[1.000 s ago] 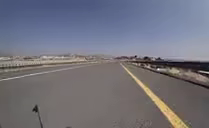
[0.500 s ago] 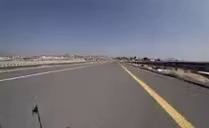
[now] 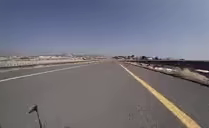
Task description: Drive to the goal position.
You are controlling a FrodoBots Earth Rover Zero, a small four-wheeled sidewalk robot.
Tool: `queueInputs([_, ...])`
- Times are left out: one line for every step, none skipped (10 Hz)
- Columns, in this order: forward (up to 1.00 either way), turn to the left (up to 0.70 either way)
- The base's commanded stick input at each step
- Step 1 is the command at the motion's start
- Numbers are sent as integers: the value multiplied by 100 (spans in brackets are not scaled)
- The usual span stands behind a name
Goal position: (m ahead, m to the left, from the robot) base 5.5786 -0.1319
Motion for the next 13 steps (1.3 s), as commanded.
queueInputs([100,0])
queueInputs([100,0])
queueInputs([100,0])
queueInputs([100,0])
queueInputs([100,0])
queueInputs([100,0])
queueInputs([100,0])
queueInputs([100,0])
queueInputs([100,0])
queueInputs([100,0])
queueInputs([100,0])
queueInputs([100,0])
queueInputs([100,0])
